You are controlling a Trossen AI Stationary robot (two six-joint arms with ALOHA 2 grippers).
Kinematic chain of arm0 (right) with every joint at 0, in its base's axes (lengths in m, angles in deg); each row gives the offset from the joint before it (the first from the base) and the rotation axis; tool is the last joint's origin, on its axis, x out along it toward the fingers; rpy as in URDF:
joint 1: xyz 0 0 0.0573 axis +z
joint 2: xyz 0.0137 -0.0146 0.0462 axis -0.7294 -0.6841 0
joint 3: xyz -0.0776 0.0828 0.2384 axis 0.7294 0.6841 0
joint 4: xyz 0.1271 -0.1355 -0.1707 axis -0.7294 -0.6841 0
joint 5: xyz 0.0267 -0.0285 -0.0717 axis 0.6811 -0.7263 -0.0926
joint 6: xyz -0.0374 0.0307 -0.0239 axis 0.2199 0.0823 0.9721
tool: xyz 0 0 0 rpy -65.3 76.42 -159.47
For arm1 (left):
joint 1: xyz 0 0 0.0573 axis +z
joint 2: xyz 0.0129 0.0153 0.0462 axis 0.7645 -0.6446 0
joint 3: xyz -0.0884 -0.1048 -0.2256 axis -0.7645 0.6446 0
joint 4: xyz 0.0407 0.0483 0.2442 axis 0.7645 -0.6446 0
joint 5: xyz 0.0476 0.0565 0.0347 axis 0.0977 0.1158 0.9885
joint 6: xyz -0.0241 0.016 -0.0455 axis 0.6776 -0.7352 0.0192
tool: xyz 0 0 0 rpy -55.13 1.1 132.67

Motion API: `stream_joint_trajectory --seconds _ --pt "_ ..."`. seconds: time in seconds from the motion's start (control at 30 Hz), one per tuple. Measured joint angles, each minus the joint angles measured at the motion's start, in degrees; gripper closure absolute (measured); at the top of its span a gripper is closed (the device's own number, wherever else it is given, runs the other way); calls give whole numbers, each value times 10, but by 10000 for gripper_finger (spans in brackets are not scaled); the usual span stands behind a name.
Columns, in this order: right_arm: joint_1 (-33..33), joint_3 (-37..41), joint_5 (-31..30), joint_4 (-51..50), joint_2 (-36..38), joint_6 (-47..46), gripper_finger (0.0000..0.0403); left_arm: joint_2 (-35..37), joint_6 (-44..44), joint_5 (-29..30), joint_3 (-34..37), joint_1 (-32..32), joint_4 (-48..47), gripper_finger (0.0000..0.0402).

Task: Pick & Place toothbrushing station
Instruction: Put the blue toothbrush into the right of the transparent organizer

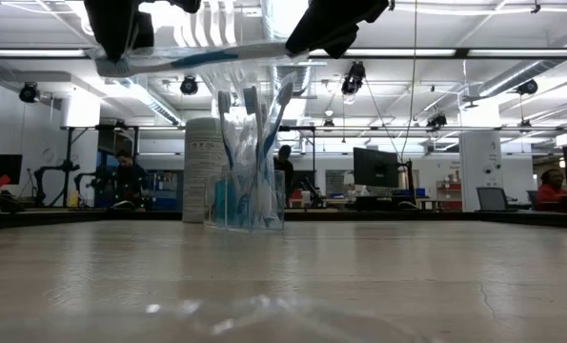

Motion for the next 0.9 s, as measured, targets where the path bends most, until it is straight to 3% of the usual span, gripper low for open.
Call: stream_joint_trajectory --seconds 0.43,0.77,0.9 --pt "0 0 2 -23 0 1 388 0 7 33 0 1 30 270" --pt "0 0 -20 -30 11 -2 388 5 4 53 -28 1 28 257" --pt "0 0 -41 -36 25 -3 388 11 -25 89 -59 0 28 257"
